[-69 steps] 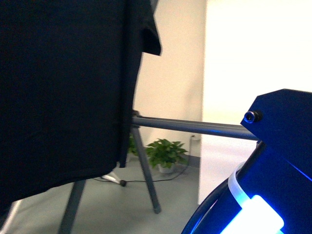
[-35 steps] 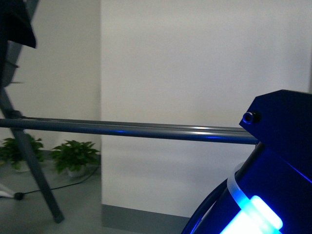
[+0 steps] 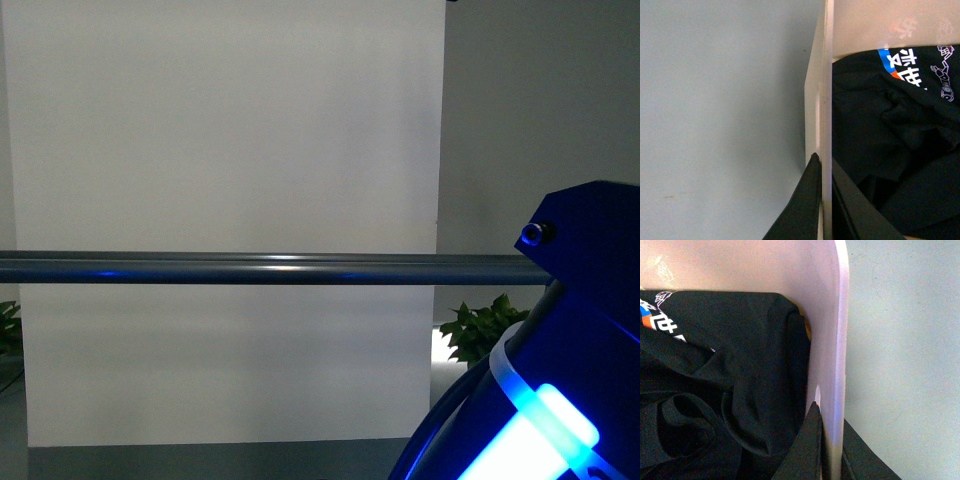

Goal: Move hamper under clothes hanger

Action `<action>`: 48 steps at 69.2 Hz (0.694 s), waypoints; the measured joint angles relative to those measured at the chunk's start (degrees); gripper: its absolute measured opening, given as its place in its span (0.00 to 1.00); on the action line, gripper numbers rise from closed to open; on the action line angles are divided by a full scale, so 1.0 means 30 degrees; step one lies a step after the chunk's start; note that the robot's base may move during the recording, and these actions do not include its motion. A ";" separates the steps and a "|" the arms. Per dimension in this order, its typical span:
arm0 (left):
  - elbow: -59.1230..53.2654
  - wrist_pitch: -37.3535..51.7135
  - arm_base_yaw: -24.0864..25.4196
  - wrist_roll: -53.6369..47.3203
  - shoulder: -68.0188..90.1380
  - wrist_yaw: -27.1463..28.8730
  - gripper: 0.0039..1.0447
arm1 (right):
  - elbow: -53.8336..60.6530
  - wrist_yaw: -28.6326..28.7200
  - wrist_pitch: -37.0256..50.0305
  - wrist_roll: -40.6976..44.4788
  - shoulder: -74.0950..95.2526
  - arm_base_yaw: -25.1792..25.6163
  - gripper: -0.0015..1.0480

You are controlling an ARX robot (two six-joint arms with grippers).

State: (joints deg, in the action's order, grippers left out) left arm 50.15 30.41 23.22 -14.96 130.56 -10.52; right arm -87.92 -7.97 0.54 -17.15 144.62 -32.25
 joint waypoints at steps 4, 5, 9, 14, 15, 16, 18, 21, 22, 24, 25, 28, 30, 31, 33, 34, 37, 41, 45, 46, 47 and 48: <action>0.0000 0.0000 0.0087 -0.0007 0.0000 0.0138 0.04 | 0.0000 0.0175 0.0000 0.0000 0.0000 -0.0124 0.03; 0.0000 0.0000 0.0138 -0.0007 0.0000 0.0211 0.04 | 0.0000 0.0182 0.0000 0.0000 0.0000 -0.0175 0.03; 0.0000 0.0000 0.0270 -0.0007 0.0000 0.0350 0.04 | 0.0000 0.0248 0.0000 -0.0007 0.0000 -0.0393 0.03; 0.0000 0.0000 0.0481 -0.0007 0.0000 0.0437 0.04 | 0.0000 0.0313 0.0000 -0.0015 0.0000 -0.0612 0.03; 0.0000 0.0000 0.0510 -0.0015 0.0000 0.0459 0.04 | 0.0000 0.0321 0.0000 -0.0015 0.0000 -0.0641 0.03; 0.0000 0.0000 0.0539 -0.0015 0.0000 0.0474 0.04 | 0.0000 0.0328 0.0000 -0.0015 0.0000 -0.0670 0.03; 0.0000 0.0000 0.0597 -0.0015 0.0000 0.0517 0.04 | 0.0000 0.0372 0.0000 -0.0022 0.0000 -0.0729 0.03; 0.0000 0.0000 0.0648 -0.0015 0.0000 0.0568 0.04 | 0.0000 0.0444 0.0000 -0.0022 0.0000 -0.0809 0.03; 0.0000 0.0000 0.0648 -0.0015 0.0000 0.0583 0.04 | 0.0000 0.0452 0.0000 -0.0022 0.0000 -0.0823 0.03; 0.0000 0.0000 0.0648 -0.0015 0.0000 0.0605 0.04 | 0.0000 0.0444 0.0000 -0.0029 0.0000 -0.0845 0.03; 0.0000 0.0000 0.0648 -0.0022 0.0000 0.0597 0.04 | 0.0000 0.0444 0.0000 -0.0036 0.0000 -0.0845 0.03; 0.0000 0.0000 0.0627 -0.0022 0.0000 0.0576 0.04 | 0.0000 0.0408 0.0000 -0.0036 0.0000 -0.0838 0.03; 0.0000 0.0000 0.0612 -0.0022 0.0000 0.0546 0.04 | 0.0000 0.0364 0.0000 -0.0029 0.0000 -0.0809 0.03; 0.0000 0.0000 0.0605 -0.0022 0.0000 0.0517 0.04 | 0.0000 0.0357 0.0000 -0.0029 0.0000 -0.0794 0.03; 0.0000 0.0000 0.0590 -0.0022 0.0000 0.0488 0.04 | 0.0000 0.0313 0.0000 -0.0029 0.0000 -0.0765 0.03; 0.0000 0.0000 0.0576 -0.0022 0.0000 0.0466 0.04 | 0.0000 0.0321 0.0000 -0.0022 0.0000 -0.0750 0.03; 0.0000 0.0000 0.0554 -0.0015 0.0000 0.0393 0.04 | 0.0000 0.0313 0.0000 -0.0022 0.0000 -0.0670 0.03; 0.0000 0.0000 0.0452 -0.0022 0.0000 0.0321 0.04 | 0.0000 0.0299 0.0000 -0.0022 0.0000 -0.0554 0.03; 0.0000 0.0000 0.0393 -0.0015 0.0000 0.0321 0.04 | 0.0000 0.0226 0.0000 -0.0015 0.0000 -0.0510 0.03; 0.0000 0.0000 0.0393 -0.0015 0.0000 0.0321 0.04 | 0.0000 0.0226 0.0000 -0.0015 0.0000 -0.0510 0.03; 0.0000 0.0000 0.0393 -0.0015 0.0000 0.0328 0.04 | 0.0000 0.0226 0.0000 -0.0007 0.0000 -0.0510 0.03; 0.0000 0.0000 0.0393 -0.0015 0.0000 0.0328 0.04 | 0.0000 0.0226 0.0000 -0.0015 0.0000 -0.0510 0.03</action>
State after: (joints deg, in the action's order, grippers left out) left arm 50.15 30.41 24.40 -15.00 130.56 -9.54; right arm -87.92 -7.29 0.54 -17.19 144.62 -33.78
